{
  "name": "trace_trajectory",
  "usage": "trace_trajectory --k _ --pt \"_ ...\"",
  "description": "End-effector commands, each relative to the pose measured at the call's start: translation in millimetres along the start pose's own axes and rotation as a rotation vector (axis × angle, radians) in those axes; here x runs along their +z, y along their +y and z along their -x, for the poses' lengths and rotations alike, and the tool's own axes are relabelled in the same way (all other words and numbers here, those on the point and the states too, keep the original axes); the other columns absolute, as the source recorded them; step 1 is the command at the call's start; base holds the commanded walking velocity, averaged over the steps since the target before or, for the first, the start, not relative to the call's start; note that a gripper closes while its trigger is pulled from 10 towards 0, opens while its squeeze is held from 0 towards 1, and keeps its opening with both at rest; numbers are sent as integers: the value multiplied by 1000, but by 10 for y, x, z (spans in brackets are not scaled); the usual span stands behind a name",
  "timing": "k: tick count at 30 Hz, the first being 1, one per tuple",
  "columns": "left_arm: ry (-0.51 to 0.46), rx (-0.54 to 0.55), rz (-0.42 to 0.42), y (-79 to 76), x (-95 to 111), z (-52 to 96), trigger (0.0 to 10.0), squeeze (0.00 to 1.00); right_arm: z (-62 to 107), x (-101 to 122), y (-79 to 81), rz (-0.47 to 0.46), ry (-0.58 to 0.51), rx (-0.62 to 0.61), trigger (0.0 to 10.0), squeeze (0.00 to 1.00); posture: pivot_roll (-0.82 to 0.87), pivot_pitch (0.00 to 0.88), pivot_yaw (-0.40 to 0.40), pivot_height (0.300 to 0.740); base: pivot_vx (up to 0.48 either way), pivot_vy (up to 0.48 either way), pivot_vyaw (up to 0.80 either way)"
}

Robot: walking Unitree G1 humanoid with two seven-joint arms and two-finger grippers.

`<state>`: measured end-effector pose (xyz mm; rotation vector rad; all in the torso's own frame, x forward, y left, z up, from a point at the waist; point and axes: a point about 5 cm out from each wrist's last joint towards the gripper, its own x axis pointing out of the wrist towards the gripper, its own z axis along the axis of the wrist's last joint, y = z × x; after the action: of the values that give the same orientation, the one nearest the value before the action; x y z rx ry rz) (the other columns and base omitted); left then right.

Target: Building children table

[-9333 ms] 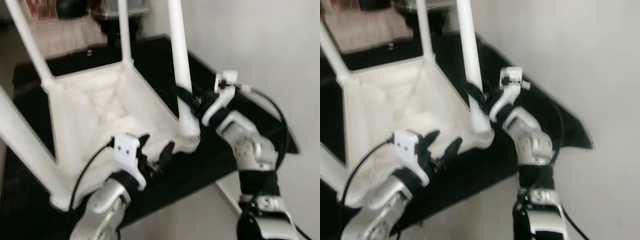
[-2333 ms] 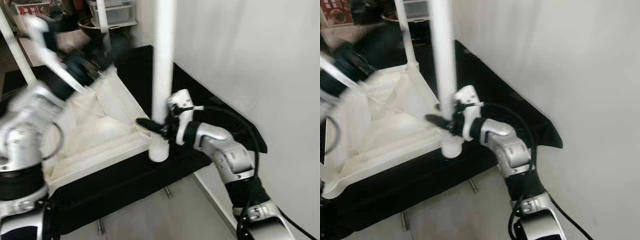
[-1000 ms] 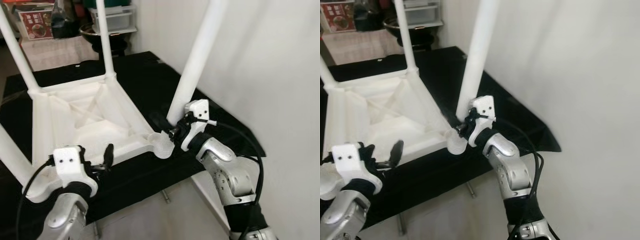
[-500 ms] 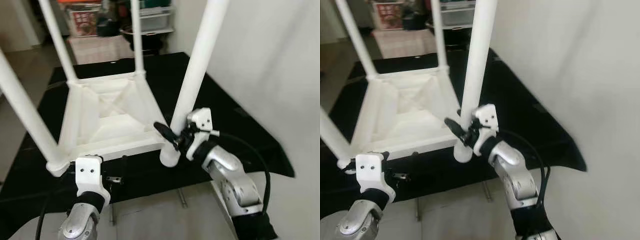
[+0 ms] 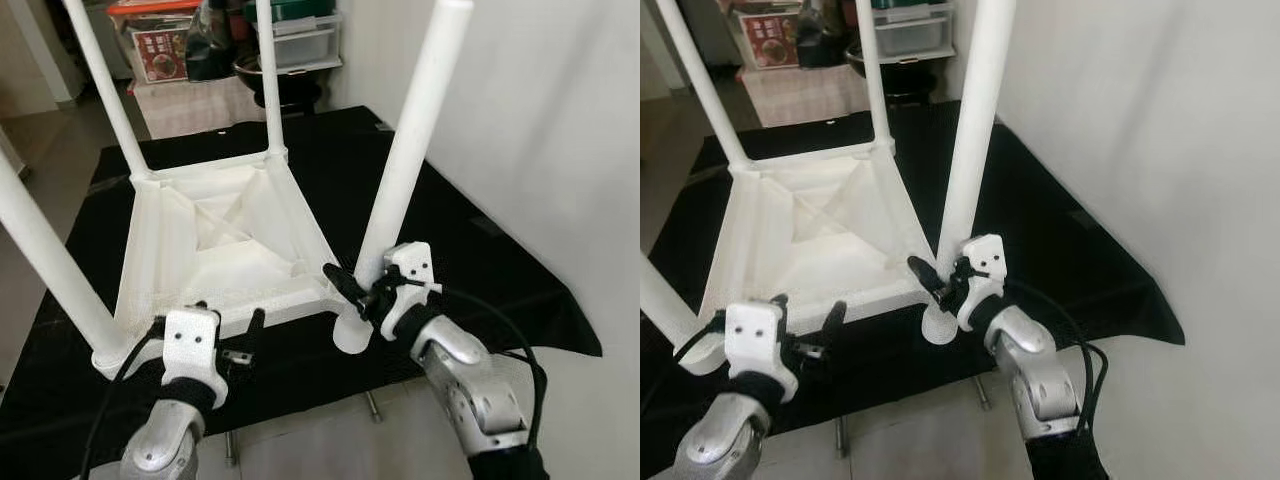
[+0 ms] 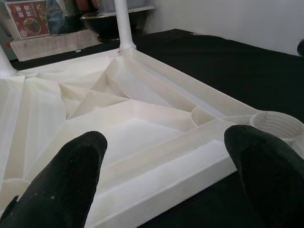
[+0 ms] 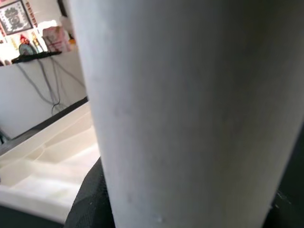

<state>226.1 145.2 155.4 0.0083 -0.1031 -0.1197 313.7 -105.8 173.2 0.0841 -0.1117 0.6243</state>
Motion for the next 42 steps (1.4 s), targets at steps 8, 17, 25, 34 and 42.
trace_trajectory --k 8,17,25,34,42 --pt "-7 -25 21 -37 36 -17 10000 0 -101 257 -29 28 -76 43 10000 0 -117 57 16 740 143 0 200" --pt "2 -63 32 -87 34 -7 10000 0 -136 467 -65 48 -95 173 10000 0 -118 57 19 740 310 0 89" --pt "22 -84 40 -135 -7 29 10000 0 -120 481 -34 93 -66 256 10000 0 -116 58 13 740 172 0 0" --pt "30 -87 90 -175 -16 69 10000 0 -66 458 79 152 -44 381 10000 0 -115 61 11 740 0 -299 622" --pt "52 -115 102 -204 -34 77 10000 0 -44 436 78 157 -24 412 10000 0 -116 69 13 740 0 0 800"
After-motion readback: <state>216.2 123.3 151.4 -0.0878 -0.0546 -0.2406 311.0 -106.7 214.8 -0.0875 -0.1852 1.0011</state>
